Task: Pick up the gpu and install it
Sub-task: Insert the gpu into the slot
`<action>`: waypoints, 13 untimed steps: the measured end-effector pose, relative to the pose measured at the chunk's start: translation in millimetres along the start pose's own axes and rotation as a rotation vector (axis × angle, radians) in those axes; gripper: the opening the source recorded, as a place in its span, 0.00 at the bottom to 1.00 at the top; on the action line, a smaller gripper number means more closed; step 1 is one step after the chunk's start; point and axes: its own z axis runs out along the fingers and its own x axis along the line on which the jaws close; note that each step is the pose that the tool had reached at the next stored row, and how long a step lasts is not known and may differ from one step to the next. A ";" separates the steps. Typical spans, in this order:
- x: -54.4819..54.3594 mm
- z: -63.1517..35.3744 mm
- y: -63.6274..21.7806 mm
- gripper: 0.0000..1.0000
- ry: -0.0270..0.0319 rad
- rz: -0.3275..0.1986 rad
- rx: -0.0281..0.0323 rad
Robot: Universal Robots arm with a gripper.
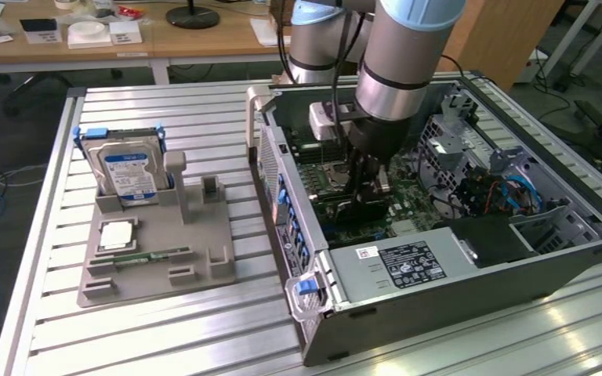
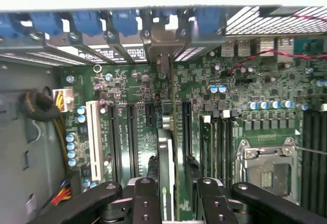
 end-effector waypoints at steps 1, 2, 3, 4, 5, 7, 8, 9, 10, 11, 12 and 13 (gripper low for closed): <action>-0.2 -3.5 -0.1 0.35 0.0001 0.000 0.0000; -0.3 -6.5 -0.2 0.35 0.0001 0.000 -0.0001; -0.4 -9.5 -0.2 0.35 0.0001 0.000 0.0000; -0.6 -12.7 -0.3 0.35 0.0002 0.000 -0.0001; -0.8 -16.2 -0.4 0.35 0.0002 0.000 -0.0001; -1.1 -22.8 -0.6 0.35 0.0003 0.000 -0.0001; -1.2 -25.9 -0.7 0.35 0.0004 0.000 -0.0001; -1.4 -28.6 -0.7 0.35 0.0005 0.000 -0.0001; -1.5 -30.4 -0.8 0.35 0.0005 0.000 -0.0001; -1.6 -32.5 -0.9 0.35 0.0005 0.000 -0.0001; -1.8 -35.2 -0.9 0.35 0.0006 0.000 -0.0001; -2.1 -39.9 -1.1 0.35 0.0008 0.000 -0.0001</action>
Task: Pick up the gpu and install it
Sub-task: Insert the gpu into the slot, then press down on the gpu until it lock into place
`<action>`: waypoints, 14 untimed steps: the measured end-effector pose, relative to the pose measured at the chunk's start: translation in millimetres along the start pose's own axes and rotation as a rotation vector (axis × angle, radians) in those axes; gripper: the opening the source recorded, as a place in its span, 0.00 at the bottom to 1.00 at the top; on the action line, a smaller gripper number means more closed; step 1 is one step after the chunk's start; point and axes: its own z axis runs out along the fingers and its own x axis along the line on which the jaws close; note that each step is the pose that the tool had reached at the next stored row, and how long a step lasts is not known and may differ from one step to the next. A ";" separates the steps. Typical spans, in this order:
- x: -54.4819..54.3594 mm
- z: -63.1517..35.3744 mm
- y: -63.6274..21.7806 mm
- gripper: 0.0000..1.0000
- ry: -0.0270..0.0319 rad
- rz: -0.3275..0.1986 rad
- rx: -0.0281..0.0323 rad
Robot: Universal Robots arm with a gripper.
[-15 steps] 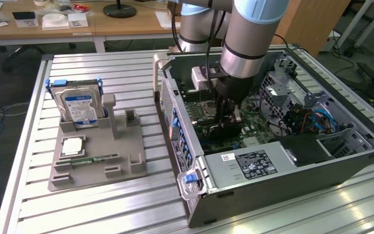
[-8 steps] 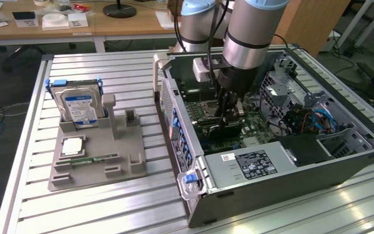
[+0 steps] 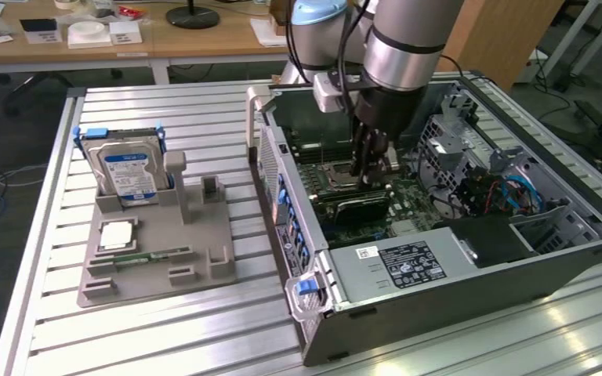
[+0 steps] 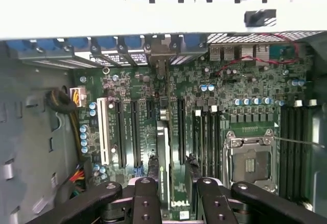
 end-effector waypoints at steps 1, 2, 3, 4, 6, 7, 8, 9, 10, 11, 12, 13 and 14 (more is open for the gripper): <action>-0.1 -2.3 0.0 0.35 0.0002 0.000 0.0001; -0.2 -4.6 -0.1 0.35 0.0006 0.000 0.0001; -0.3 -6.0 -0.1 0.35 0.0013 0.000 0.0001; -0.3 -6.1 -0.1 0.35 0.0018 0.000 0.0002; -0.3 -6.1 -0.1 0.35 0.0017 0.000 0.0003; -0.3 -6.2 -0.1 0.35 0.0026 0.000 0.0002; -0.3 -6.2 -0.1 0.35 0.0026 0.000 0.0002; -0.3 -6.2 -0.1 0.35 0.0026 0.000 0.0002; -0.3 -6.2 -0.1 0.35 0.0026 0.000 0.0002; -0.3 -6.2 -0.1 0.35 0.0026 0.000 0.0003; -0.3 -6.2 -0.1 0.35 0.0026 0.000 0.0002; -0.3 -6.2 -0.1 0.35 0.0027 0.000 0.0002; -0.3 -6.2 -0.1 0.35 0.0027 0.000 0.0002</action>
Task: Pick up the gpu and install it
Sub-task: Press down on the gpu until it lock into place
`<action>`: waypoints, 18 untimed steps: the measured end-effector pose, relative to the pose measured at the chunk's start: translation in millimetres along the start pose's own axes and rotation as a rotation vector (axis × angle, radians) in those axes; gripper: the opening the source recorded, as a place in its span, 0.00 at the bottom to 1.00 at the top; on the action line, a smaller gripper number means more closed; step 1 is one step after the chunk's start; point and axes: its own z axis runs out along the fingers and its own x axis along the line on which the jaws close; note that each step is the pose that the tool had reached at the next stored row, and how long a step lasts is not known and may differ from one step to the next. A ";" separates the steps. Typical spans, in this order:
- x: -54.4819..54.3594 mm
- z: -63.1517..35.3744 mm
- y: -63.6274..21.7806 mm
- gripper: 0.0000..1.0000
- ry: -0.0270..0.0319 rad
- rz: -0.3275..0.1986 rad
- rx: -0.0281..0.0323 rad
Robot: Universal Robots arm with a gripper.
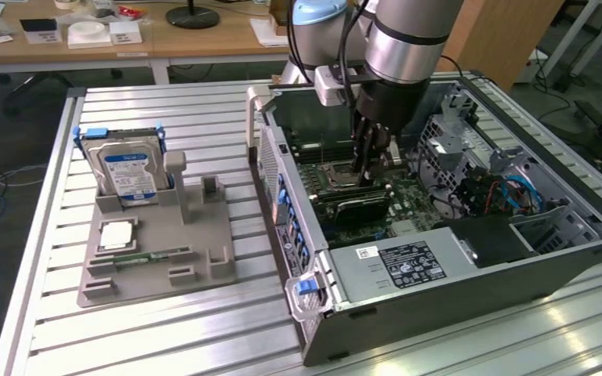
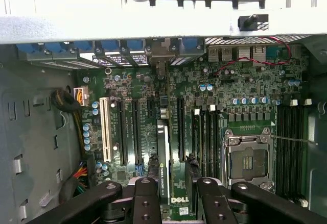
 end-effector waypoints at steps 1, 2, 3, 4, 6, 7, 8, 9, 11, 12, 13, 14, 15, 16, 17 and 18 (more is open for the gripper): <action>0.0 0.0 0.0 0.35 0.0000 0.000 0.0000; 0.0 0.0 0.0 0.35 0.0000 0.000 0.0000; 0.0 0.0 0.0 0.35 0.0000 0.000 0.0001; 0.0 0.0 0.0 0.33 0.0000 0.000 0.0000; 0.0 0.0 0.0 0.27 0.0000 0.000 0.0000; 0.0 0.0 0.0 0.20 -0.0001 0.000 0.0001; 0.0 0.0 0.0 0.15 0.0000 0.000 0.0000; 0.0 0.0 0.0 0.11 0.0000 0.000 0.0000; 0.0 0.0 0.0 0.11 0.0000 0.000 0.0000; 0.0 0.0 0.0 0.11 0.0000 0.000 0.0000; 0.0 0.0 0.0 0.11 0.0000 0.000 0.0000; 0.0 0.0 0.0 0.11 -0.0001 0.000 0.0000; 0.0 0.0 0.0 0.11 0.0000 0.000 0.0000; 0.0 0.0 0.0 0.11 0.0000 0.000 0.0000; 0.0 0.0 0.0 0.11 -0.0001 0.000 0.0000; -0.6 0.1 0.5 0.11 0.0026 0.000 0.0002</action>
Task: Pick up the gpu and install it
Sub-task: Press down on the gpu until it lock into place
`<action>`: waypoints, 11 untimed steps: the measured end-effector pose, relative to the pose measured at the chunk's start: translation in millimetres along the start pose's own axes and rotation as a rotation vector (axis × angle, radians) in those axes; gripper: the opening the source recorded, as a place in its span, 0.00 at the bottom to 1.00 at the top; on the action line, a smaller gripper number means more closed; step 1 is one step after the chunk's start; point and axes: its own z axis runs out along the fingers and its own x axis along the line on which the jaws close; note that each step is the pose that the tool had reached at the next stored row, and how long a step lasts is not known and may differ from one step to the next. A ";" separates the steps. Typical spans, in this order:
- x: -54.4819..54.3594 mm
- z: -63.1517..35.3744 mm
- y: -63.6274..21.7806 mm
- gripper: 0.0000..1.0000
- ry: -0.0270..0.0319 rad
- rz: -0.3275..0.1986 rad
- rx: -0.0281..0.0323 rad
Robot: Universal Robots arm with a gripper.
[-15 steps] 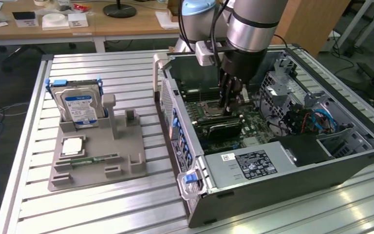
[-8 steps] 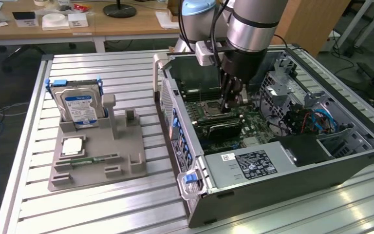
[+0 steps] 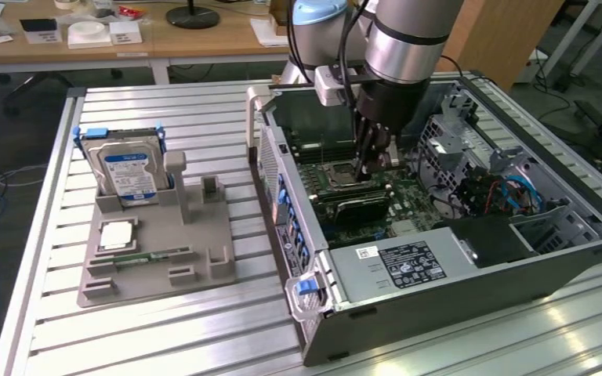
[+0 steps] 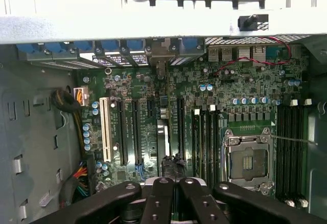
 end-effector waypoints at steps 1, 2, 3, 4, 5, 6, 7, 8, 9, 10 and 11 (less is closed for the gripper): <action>-0.3 0.6 0.5 0.11 0.0029 0.000 0.0002; -0.5 1.6 0.9 0.11 0.0034 0.000 0.0003; -0.9 3.3 1.1 0.11 0.0041 0.000 0.0004; -1.0 5.1 1.1 0.11 0.0046 0.000 0.0004; -1.0 6.9 1.2 0.11 0.0045 0.000 0.0004; -0.9 8.7 1.2 0.11 0.0046 0.000 0.0004; -0.9 10.5 1.1 0.11 0.0046 0.000 0.0004; -0.8 12.3 1.0 0.11 0.0046 0.000 0.0004; -0.7 14.3 0.8 0.11 0.0047 0.000 0.0004; -0.6 16.1 0.8 0.11 0.0046 0.000 0.0004; -0.6 17.5 0.7 0.11 0.0046 0.000 0.0004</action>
